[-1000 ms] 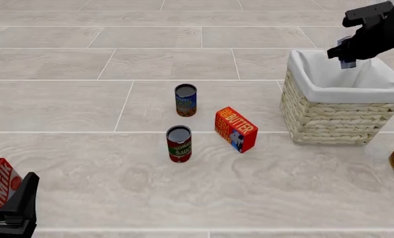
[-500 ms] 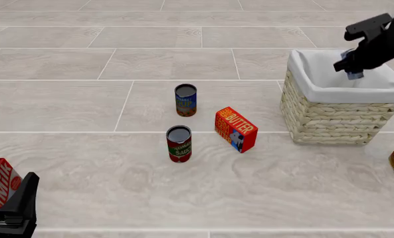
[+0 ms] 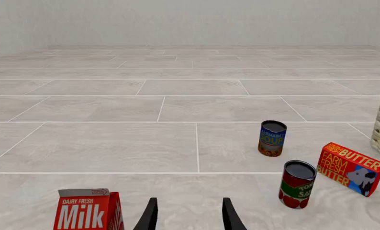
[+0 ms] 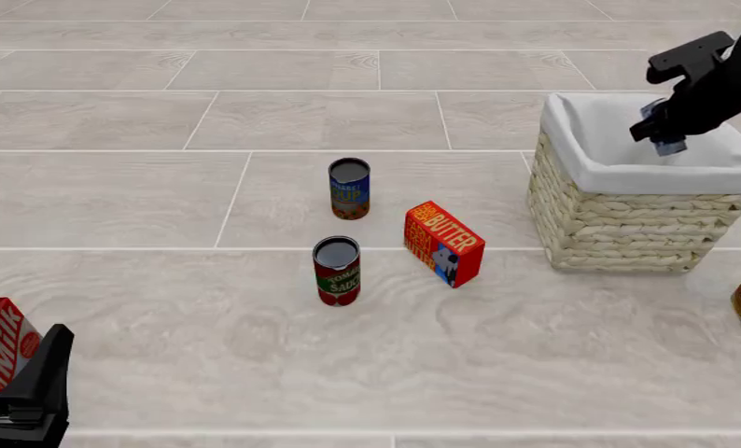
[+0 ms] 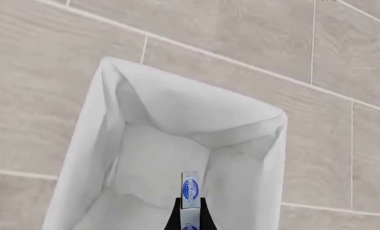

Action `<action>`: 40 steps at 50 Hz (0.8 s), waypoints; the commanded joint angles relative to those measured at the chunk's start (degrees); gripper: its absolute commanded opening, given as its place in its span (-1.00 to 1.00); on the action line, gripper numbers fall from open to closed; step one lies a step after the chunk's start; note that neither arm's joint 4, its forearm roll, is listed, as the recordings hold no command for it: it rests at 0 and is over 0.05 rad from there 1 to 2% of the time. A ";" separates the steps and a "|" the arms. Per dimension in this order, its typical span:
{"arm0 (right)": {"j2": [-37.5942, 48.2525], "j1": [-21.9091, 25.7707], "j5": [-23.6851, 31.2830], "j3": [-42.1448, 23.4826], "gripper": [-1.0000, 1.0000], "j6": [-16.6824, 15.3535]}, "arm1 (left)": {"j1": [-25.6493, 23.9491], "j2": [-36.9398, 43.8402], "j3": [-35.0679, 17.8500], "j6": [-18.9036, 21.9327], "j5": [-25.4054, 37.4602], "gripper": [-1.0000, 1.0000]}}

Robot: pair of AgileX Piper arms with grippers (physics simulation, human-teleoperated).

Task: Pick the cream cheese and place it in the basket.

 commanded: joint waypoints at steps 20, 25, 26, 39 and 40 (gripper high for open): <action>0.05 -0.18 0.02 -1.23 1.00 -0.09 | 0.00 0.00 0.00 0.00 0.00 1.00; 0.02 0.09 0.15 -1.54 1.00 0.28 | 0.00 0.00 0.00 0.00 0.00 1.00; 0.02 0.09 0.15 -1.53 1.00 0.28 | 0.00 0.00 0.00 0.00 0.00 1.00; 0.33 0.98 0.43 -2.10 1.00 0.30 | 0.00 0.00 0.00 0.00 0.00 1.00; 0.19 1.06 0.42 -1.81 1.00 0.33 | 0.00 0.00 0.00 0.00 0.00 1.00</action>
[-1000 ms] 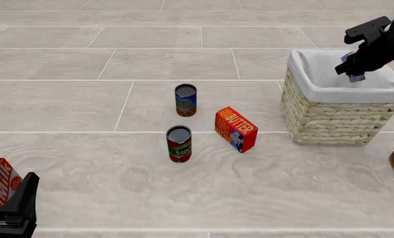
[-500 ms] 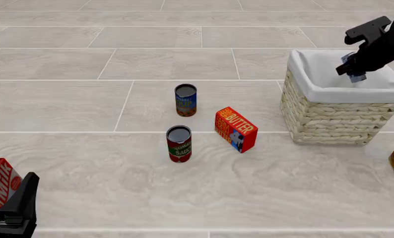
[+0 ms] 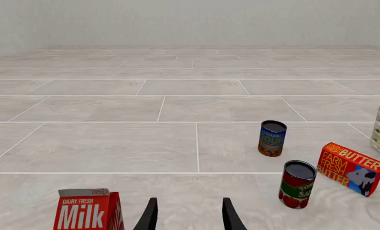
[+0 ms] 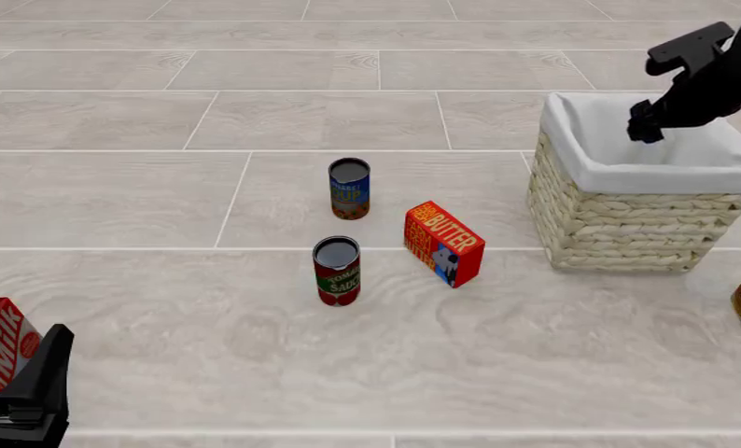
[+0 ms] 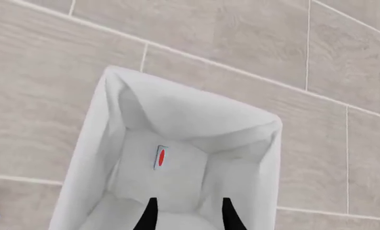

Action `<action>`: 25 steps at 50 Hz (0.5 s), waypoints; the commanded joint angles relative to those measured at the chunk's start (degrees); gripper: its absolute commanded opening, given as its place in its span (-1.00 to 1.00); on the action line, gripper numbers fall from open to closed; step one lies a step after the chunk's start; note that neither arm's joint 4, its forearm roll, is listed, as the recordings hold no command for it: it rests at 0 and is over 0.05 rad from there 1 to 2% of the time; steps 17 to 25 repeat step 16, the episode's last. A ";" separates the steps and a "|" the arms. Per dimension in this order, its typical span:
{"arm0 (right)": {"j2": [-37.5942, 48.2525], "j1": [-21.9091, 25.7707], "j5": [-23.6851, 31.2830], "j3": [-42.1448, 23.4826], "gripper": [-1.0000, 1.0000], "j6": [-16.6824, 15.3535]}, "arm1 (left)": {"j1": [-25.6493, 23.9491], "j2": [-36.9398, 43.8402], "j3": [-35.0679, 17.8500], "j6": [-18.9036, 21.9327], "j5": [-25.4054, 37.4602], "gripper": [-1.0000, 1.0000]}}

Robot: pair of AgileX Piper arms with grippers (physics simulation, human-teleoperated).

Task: Pick the cream cheese and place it in the basket.

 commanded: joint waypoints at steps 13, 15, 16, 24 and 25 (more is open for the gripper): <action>-2.85 1.13 1.52 -0.29 1.00 1.56 | 0.00 0.00 0.00 0.00 0.00 1.00; -3.70 0.96 1.19 0.35 1.00 1.61 | 0.00 0.00 0.00 0.00 0.00 1.00; -3.71 0.96 1.19 0.36 1.00 1.61 | 0.00 0.00 0.00 0.00 0.00 1.00; -3.71 0.96 1.19 0.36 1.00 1.61 | 0.00 0.00 0.00 0.00 0.00 1.00; -3.71 0.96 1.19 0.36 1.00 1.61 | 0.00 0.00 0.00 0.00 0.00 1.00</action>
